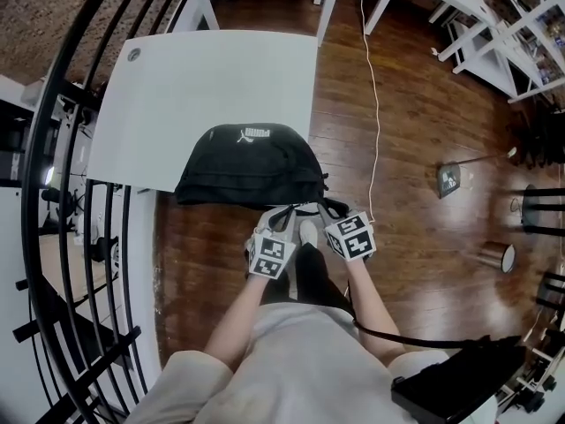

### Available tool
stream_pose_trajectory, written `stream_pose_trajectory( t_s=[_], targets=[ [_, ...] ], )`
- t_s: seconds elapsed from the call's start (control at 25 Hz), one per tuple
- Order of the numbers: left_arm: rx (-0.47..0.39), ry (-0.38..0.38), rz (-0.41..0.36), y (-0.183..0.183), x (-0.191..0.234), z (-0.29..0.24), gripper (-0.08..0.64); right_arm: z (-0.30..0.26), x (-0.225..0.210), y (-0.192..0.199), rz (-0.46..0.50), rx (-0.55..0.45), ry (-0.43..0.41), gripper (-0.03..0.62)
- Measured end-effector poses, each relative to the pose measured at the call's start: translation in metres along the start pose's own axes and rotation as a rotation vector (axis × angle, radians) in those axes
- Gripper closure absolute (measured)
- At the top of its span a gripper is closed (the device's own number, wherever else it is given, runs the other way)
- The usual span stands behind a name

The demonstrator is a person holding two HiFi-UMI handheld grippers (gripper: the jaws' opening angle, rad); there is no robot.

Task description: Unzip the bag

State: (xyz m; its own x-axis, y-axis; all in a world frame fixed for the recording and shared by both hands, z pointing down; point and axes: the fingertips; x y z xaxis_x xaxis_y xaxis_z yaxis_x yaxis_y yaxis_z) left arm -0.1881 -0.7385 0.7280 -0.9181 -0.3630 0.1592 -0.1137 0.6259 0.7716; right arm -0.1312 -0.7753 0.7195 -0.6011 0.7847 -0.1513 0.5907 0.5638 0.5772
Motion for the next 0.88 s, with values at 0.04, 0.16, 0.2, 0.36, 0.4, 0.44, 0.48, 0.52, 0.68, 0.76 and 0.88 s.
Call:
stream_pose_trajectory(
  t_s=[0.04, 0.16, 0.2, 0.36, 0.4, 0.44, 0.48, 0.52, 0.68, 0.76, 0.88],
  targets=[
    [0.006, 0.003, -0.033, 0.003, 0.001, 0.000, 0.534, -0.001, 0.001, 0.000, 0.010, 0.000, 0.005, 0.551],
    [0.034, -0.042, -0.057, 0.021, 0.024, 0.008, 0.535, -0.001, -0.005, 0.003, 0.009, -0.016, 0.036, 0.554],
    [0.051, -0.090, -0.007, 0.034, 0.045, 0.016, 0.535, 0.002, -0.013, 0.004, 0.004, -0.024, 0.065, 0.557],
    [0.136, -0.341, 0.230, 0.131, 0.177, 0.102, 0.535, 0.008, -0.051, 0.011, -0.060, -0.025, 0.144, 0.558],
    [0.155, -0.362, 0.232, 0.148, 0.199, 0.121, 0.535, 0.005, -0.054, 0.012, -0.058, -0.018, 0.141, 0.558],
    [0.171, -0.363, 0.209, 0.154, 0.211, 0.134, 0.531, 0.001, -0.054, 0.013, -0.045, -0.009, 0.137, 0.558],
    [0.187, -0.362, 0.173, 0.151, 0.215, 0.141, 0.532, -0.002, -0.052, 0.013, -0.031, -0.003, 0.136, 0.558],
    [0.197, -0.366, 0.143, 0.145, 0.216, 0.143, 0.534, -0.005, -0.050, 0.015, -0.027, -0.004, 0.142, 0.558],
    [0.131, -0.376, 0.215, 0.126, 0.214, 0.142, 0.528, -0.008, -0.050, 0.024, -0.090, -0.037, 0.184, 0.555],
    [0.100, -0.382, 0.244, 0.125, 0.212, 0.146, 0.521, -0.010, -0.049, 0.032, -0.107, -0.036, 0.202, 0.530],
    [0.060, -0.391, 0.284, 0.129, 0.206, 0.158, 0.471, 0.004, -0.047, 0.047, -0.132, -0.037, 0.248, 0.497]
  ],
)
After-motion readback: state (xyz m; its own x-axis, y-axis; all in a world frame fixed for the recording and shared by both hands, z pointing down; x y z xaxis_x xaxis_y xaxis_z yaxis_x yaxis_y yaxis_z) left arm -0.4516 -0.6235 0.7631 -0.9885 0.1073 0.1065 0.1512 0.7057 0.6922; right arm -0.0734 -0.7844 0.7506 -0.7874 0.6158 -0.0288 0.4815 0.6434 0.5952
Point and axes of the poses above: the fingertips, and each gripper's own axes: z backward along the fingers, x to its left, y out of its underside, and after that the axes turned 3 degrees about x, right-handed
